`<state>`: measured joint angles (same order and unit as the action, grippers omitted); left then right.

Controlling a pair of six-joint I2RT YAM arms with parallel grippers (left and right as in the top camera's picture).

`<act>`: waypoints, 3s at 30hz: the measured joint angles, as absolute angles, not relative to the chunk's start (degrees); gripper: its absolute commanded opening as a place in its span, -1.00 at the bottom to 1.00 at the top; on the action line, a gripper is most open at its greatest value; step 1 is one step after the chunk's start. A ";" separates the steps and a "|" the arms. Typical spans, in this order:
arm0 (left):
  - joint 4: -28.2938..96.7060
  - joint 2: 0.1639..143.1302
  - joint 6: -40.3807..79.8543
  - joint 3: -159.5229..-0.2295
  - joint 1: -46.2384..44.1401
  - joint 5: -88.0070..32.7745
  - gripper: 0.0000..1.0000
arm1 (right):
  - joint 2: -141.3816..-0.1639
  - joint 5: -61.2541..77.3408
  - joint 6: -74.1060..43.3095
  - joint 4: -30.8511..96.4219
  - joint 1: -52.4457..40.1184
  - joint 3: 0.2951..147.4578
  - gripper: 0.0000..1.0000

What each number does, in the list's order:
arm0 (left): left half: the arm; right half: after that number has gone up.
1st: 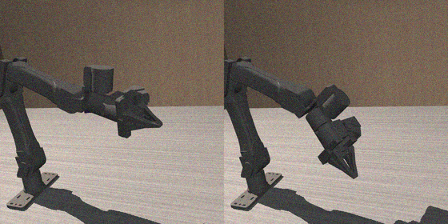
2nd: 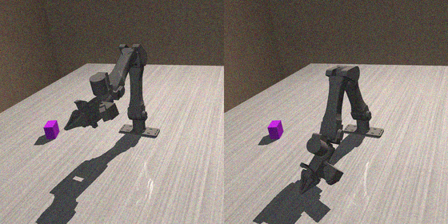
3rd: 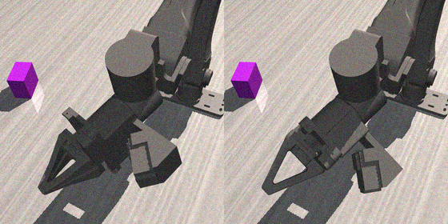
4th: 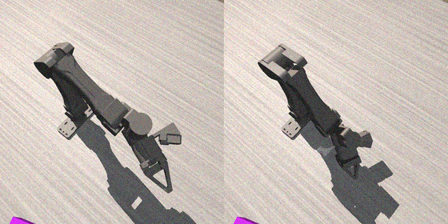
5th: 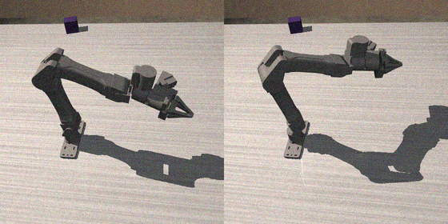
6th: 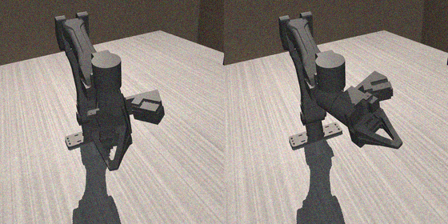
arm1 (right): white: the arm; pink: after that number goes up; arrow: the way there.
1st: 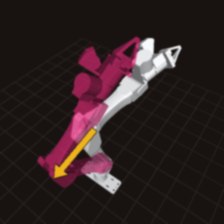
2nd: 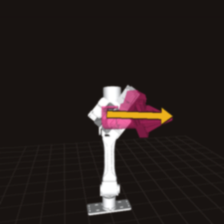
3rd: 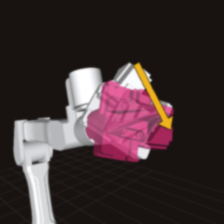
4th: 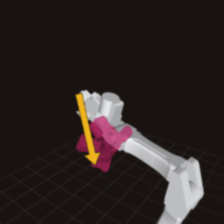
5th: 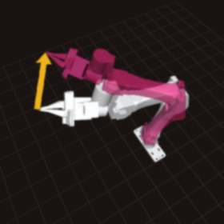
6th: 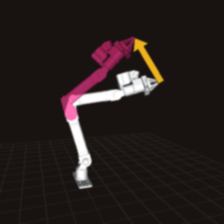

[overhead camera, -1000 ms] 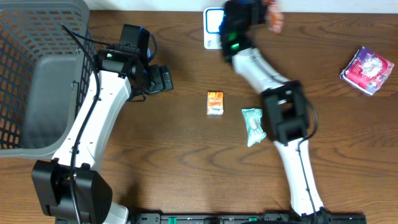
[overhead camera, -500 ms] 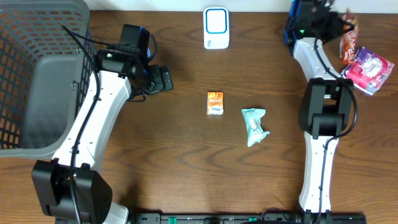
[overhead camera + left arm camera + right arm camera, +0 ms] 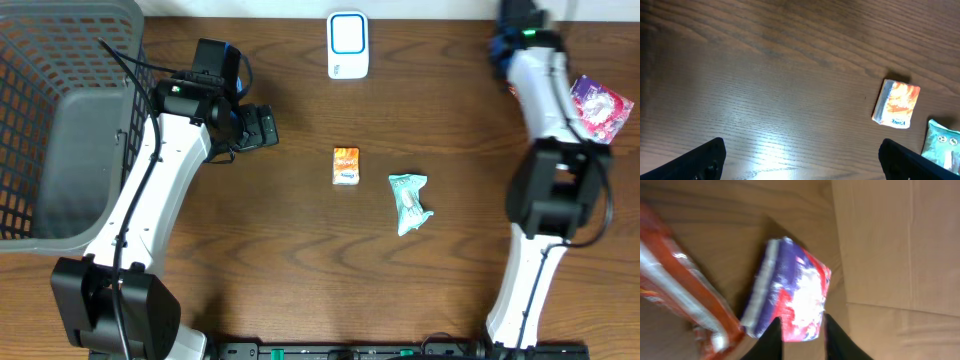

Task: Scan the item barcode
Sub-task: 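Carry the snack bar right and drop it beside the pink pack, then grasp the green wrapper on the table with the right gripper, then lift the green wrapper up to the white scanner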

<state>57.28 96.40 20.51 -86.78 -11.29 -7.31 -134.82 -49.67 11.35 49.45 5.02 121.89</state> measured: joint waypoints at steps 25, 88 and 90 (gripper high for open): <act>57.28 96.40 20.51 -86.78 -11.29 -7.31 0.96 | -119.52 23.33 4.01 91.20 4.51 121.03 0.96; 57.25 96.40 20.51 -86.78 -11.29 -7.31 0.95 | -121.25 8.75 -14.28 60.64 -15.16 109.45 -0.98; 57.23 96.40 20.51 -86.78 -11.29 -7.31 0.95 | -121.21 9.43 -15.64 54.06 -14.76 111.87 -0.98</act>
